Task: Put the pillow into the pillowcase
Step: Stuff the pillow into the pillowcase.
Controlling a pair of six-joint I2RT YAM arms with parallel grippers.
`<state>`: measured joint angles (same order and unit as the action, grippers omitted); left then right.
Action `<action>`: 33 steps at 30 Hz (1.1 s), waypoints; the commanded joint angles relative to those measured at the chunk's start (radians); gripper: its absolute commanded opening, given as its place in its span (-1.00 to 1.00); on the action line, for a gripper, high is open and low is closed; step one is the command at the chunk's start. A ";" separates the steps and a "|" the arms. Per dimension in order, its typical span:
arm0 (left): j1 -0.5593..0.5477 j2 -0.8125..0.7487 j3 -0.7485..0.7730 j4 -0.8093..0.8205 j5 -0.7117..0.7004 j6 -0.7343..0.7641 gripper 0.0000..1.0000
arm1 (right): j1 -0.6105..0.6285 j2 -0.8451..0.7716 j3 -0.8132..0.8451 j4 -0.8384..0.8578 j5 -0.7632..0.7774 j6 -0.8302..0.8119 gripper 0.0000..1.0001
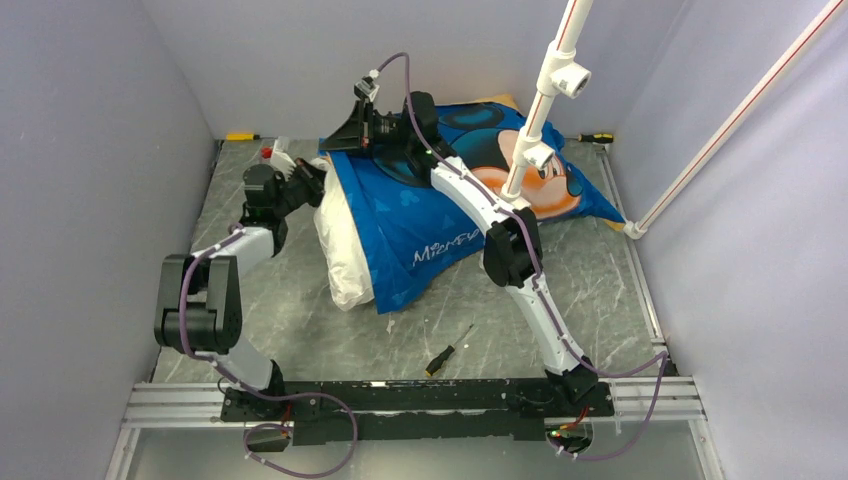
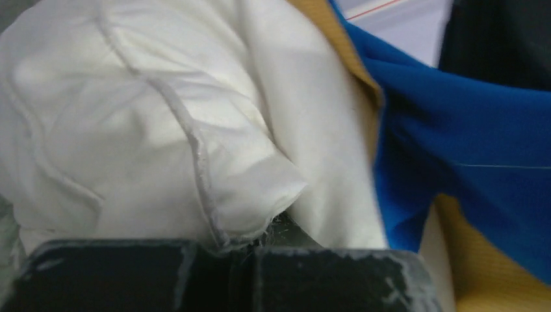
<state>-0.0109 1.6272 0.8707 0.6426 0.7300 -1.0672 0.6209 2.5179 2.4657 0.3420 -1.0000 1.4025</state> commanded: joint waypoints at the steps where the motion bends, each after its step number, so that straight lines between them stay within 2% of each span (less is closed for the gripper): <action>1: -0.165 -0.110 0.040 0.064 -0.026 0.140 -1.00 | 0.096 -0.034 0.012 0.219 -0.046 0.156 -1.00; 4: -0.206 -0.089 0.049 0.098 -0.059 0.158 -1.00 | 0.110 -0.067 -0.066 0.222 -0.053 0.138 -1.00; 9: -0.319 -0.046 0.094 0.085 -0.187 0.249 -1.00 | 0.144 0.014 0.079 0.258 -0.052 0.231 -1.00; 12: -0.350 -0.014 0.035 0.240 -0.305 0.254 -1.00 | 0.168 -0.005 0.057 0.347 -0.049 0.293 -1.00; 14: -0.357 0.017 0.016 0.314 -0.334 0.247 -1.00 | 0.185 -0.047 0.039 0.284 -0.072 0.223 -1.00; 16: -0.374 0.041 0.004 0.400 -0.349 0.256 -1.00 | 0.197 -0.101 0.007 0.155 -0.083 0.086 -1.00; 17: -0.379 0.041 0.003 0.425 -0.346 0.260 -1.00 | 0.197 -0.134 -0.020 0.076 -0.074 -0.006 -0.86; 19: -0.381 0.007 -0.008 0.421 -0.355 0.275 -1.00 | 0.181 -0.199 -0.077 -0.121 -0.027 -0.196 -0.42; 22: -0.382 -0.102 -0.025 0.298 -0.377 0.392 -1.00 | 0.130 -0.307 -0.161 -0.382 0.112 -0.480 -0.13; 23: -0.381 -0.145 -0.019 0.231 -0.379 0.443 -1.00 | 0.112 -0.345 -0.214 -0.401 0.159 -0.523 -0.06; 24: -0.382 -0.184 -0.013 0.163 -0.378 0.497 -1.00 | 0.092 -0.374 -0.251 -0.405 0.194 -0.539 0.10; 26: -0.382 -0.245 0.002 0.044 -0.388 0.582 -1.00 | 0.045 -0.420 -0.285 -0.388 0.229 -0.540 0.25; 29: -0.382 -0.315 0.007 -0.076 -0.404 0.678 -1.00 | 0.013 -0.428 -0.183 -0.525 0.298 -0.598 0.55; 33: -0.381 -0.353 0.030 -0.164 -0.420 0.764 -1.00 | 0.003 -0.458 -0.122 -0.659 0.447 -0.693 0.59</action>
<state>-0.3511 1.3426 0.8253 0.4980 0.2375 -0.4526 0.6609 2.0792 2.3047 -0.1261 -0.7822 0.8688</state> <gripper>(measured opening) 0.025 0.787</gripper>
